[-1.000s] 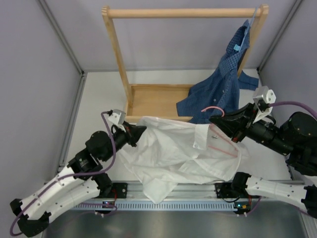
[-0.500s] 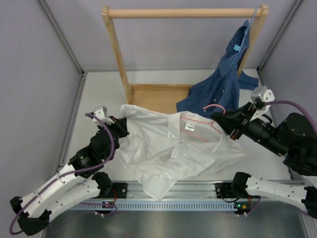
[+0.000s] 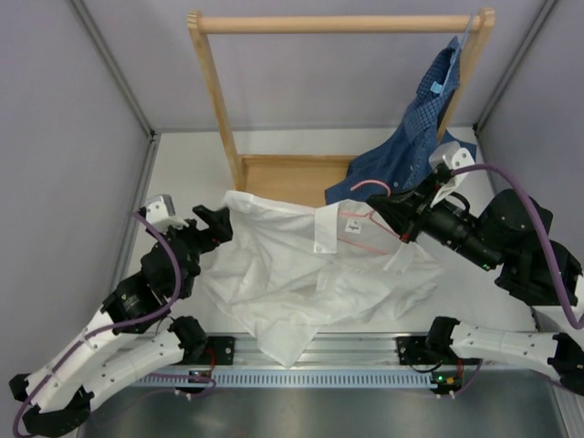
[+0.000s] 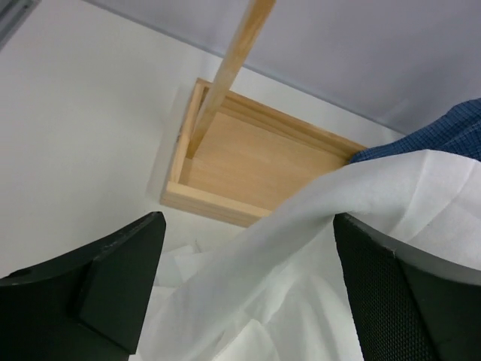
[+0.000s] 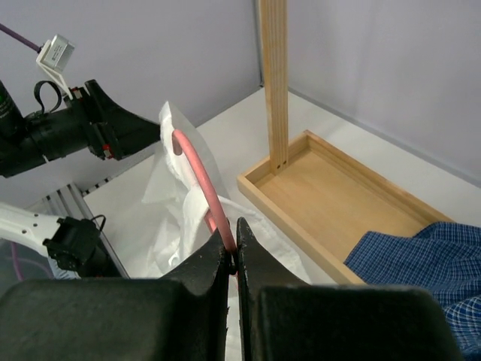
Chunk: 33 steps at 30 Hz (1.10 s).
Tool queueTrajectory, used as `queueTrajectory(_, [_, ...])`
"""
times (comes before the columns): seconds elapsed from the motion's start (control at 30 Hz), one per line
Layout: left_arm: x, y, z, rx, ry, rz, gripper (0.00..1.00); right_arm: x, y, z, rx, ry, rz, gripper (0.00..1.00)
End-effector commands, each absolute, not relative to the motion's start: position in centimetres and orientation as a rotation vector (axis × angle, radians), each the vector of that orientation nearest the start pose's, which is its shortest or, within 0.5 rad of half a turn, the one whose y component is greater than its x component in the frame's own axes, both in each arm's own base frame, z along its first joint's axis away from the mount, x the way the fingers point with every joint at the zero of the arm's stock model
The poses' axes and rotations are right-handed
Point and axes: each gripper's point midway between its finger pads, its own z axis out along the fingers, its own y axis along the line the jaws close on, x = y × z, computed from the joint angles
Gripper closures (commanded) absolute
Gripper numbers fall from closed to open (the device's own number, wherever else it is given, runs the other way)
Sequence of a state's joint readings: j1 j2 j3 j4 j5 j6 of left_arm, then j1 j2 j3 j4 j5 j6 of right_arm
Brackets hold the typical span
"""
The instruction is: Place the shirt on the hanger
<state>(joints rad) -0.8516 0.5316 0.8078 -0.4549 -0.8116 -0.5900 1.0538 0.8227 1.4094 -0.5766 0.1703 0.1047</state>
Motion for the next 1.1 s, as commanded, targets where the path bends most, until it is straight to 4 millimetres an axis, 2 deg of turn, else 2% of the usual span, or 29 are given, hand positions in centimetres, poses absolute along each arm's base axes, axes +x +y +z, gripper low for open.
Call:
queueTrajectory(0.0, [21.6,-5.6,30.5,-0.427,1.696,-0.223,0.02,14.4,19.7,50.4,-0.512,1.352,0.83,1.0])
queueTrajectory(0.13, [20.4,-7.7,34.4,-0.289,1.694,-0.401,0.02,15.0,19.3,49.5,-0.491,1.384,0.791,1.0])
queueTrajectory(0.2, [19.4,-11.0,38.6,-0.097,1.639,-0.583,0.02,15.3,19.1,49.1,-0.473,1.4,0.773,1.0])
queueTrajectory(0.23, [19.0,-12.8,39.9,0.019,1.615,-0.642,0.02,15.4,19.1,48.7,-0.475,1.41,0.768,1.0])
queueTrajectory(0.27, [18.1,-16.6,41.6,0.248,1.59,-0.742,0.02,15.4,19.2,48.6,-0.478,1.416,0.767,1.0])
queueTrajectory(0.3, [17.7,-18.6,42.6,0.361,1.572,-0.791,0.02,15.4,19.2,48.3,-0.474,1.429,0.769,1.0])
queueTrajectory(0.33, [17.4,-20.5,43.2,0.514,1.546,-0.795,0.02,15.3,19.2,48.2,-0.473,1.435,0.774,1.0])
queueTrajectory(0.37, [18.1,-23.8,41.9,0.663,1.59,-0.82,0.02,15.2,19.0,47.9,-0.476,1.452,0.775,1.0])
queueTrajectory(0.4, [15.9,-25.6,44.3,0.827,1.498,-0.93,0.02,14.9,19.0,47.6,-0.479,1.467,0.789,1.0])
queueTrajectory(0.43, [15.4,-26.5,44.1,0.987,1.436,-0.906,0.02,14.6,18.7,47.9,-0.48,1.471,0.796,1.0])
queueTrajectory(0.5, [13.6,-28.1,44.9,1.185,1.304,-0.962,0.02,13.9,18.3,47.2,-0.511,1.503,0.801,1.0])
queueTrajectory(0.6, [13.2,-29.0,44.9,1.33,1.164,-0.933,0.02,12.6,18.1,46.7,-0.581,1.514,0.83,1.0])
queueTrajectory(0.67, [13.4,-29.9,44.4,1.366,1.168,-0.955,0.02,11.6,18.7,46.5,-0.652,1.507,0.873,1.0])
queueTrajectory(0.7, [13.2,-31.1,44.2,1.414,1.168,-1.019,0.02,11.3,18.9,46.3,-0.679,1.501,0.88,1.0])
queueTrajectory(0.87, [12.7,-32.8,41.0,1.544,1.271,-1.16,0.07,11.2,19.5,46.2,-0.71,1.5,0.883,1.0])
queueTrajectory(1.0, [13.5,-33.7,39.2,1.565,1.317,-1.169,0.18,10.9,20.3,46.2,-0.752,1.492,0.906,1.0])
queueTrajectory(1.07, [13.4,-34.0,38.4,1.58,1.332,-1.198,0.27,10.0,20.7,46.7,-0.789,1.456,0.952,1.0])
